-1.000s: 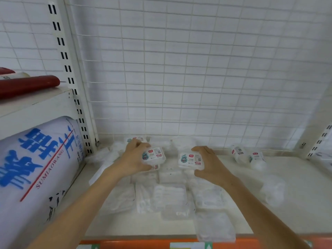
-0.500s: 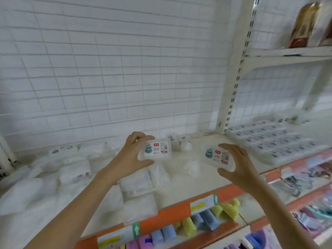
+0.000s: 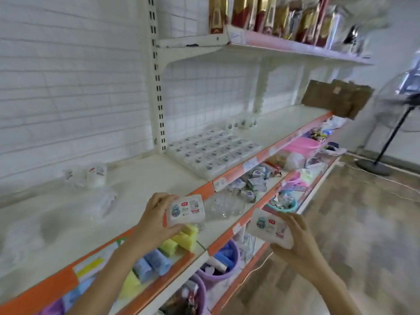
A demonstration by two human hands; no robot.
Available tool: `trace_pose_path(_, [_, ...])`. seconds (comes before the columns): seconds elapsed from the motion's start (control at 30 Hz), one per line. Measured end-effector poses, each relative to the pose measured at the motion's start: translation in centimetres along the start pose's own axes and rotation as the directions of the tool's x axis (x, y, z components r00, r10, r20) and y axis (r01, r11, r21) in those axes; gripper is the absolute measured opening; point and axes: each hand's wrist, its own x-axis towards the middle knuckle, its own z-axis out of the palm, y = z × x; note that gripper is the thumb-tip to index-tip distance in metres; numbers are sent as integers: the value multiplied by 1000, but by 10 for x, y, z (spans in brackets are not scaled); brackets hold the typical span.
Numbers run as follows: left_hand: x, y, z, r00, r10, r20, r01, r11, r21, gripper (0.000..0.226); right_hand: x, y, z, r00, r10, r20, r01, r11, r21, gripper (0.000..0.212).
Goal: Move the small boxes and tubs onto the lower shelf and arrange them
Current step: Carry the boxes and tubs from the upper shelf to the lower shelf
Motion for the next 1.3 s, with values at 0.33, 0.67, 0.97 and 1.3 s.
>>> trace_pose_path(0.33, [91, 44, 95, 983, 21, 181, -9, 998, -66, 70, 3, 94, -43, 975, 221, -37, -223, 974, -52, 71])
trace_pose_path(0.67, [251, 19, 112, 994, 56, 98, -61, 997, 54, 78, 186, 132, -43, 999, 35, -4, -35, 998, -43, 71])
trace_pose_path(0.97, [330, -55, 72, 985, -162, -55, 170, 961, 218, 68, 377, 108, 24, 957, -235, 168, 224, 971, 79, 69])
trace_pose_path(1.3, [340, -112, 43, 966, -235, -108, 208, 456, 865, 66, 517, 68, 152, 746, -385, 544, 328, 922, 203, 69])
